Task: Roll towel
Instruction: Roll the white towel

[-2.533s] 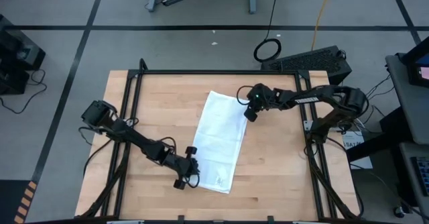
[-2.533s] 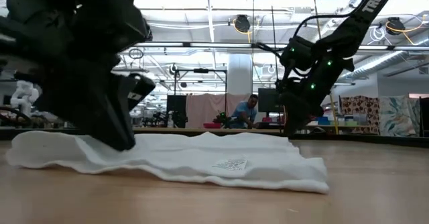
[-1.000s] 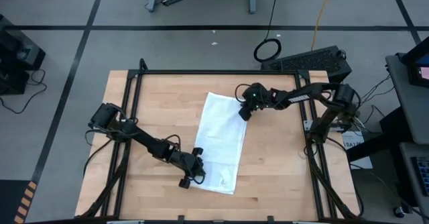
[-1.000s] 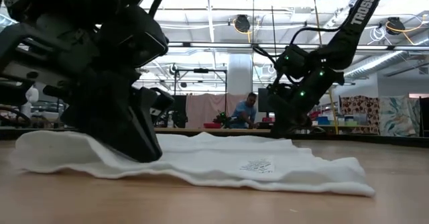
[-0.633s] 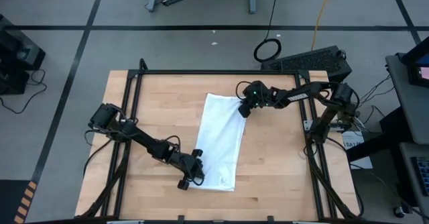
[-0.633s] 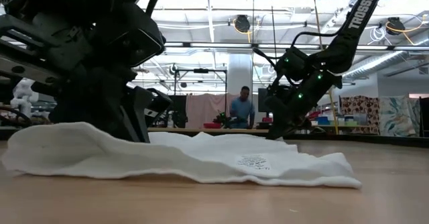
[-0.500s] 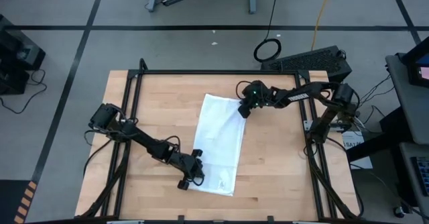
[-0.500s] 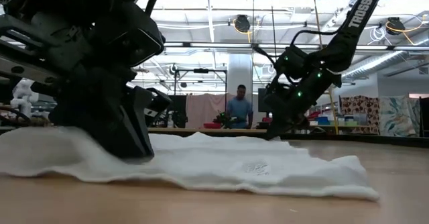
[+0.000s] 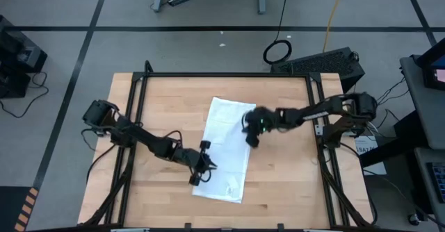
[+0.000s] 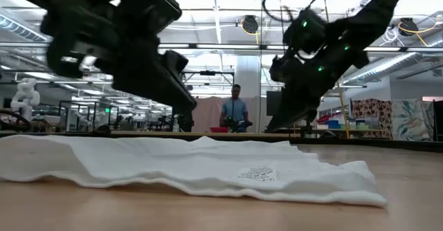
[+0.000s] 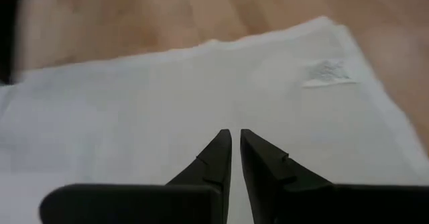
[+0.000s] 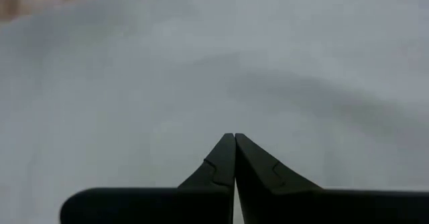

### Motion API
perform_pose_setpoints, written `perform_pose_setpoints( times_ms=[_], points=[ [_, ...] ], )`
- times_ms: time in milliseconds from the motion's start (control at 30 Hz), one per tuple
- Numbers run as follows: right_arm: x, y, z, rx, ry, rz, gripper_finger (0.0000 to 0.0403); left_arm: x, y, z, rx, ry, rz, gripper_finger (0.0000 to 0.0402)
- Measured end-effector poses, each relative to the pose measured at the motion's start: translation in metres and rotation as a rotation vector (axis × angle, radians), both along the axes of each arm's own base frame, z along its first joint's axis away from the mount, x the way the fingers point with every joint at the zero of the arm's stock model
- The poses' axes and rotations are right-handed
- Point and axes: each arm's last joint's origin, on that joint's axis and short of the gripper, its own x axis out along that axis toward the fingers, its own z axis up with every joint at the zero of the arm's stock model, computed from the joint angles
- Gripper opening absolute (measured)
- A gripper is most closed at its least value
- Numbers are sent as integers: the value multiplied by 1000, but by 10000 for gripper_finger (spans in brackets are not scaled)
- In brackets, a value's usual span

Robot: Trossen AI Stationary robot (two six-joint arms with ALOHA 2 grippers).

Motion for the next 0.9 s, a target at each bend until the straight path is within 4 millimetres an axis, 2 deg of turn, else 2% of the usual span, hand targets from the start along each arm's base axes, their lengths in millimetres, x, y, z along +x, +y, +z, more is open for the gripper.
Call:
perform_pose_setpoints(
  times_ms=[100,233,467,600,733,900],
  points=[
    [2,32,0,-17,7,71,0,2,9,-2,-8,20,6,42],
    [2,74,2,-59,-23,153,0,1,7,-2,-89,44,-34,42],
    [-3,150,1,-99,-192,315,6,-9,-22,-2,-177,69,-41,42],
    [-11,189,-9,-117,-268,398,39,-18,-41,-1,-201,71,-10,47],
    [-19,220,-27,-123,-338,435,93,-28,-59,-1,-247,79,-12,85],
    [-9,254,-43,-188,-359,410,159,-39,-77,-1,-219,55,3,179]
  ],
)
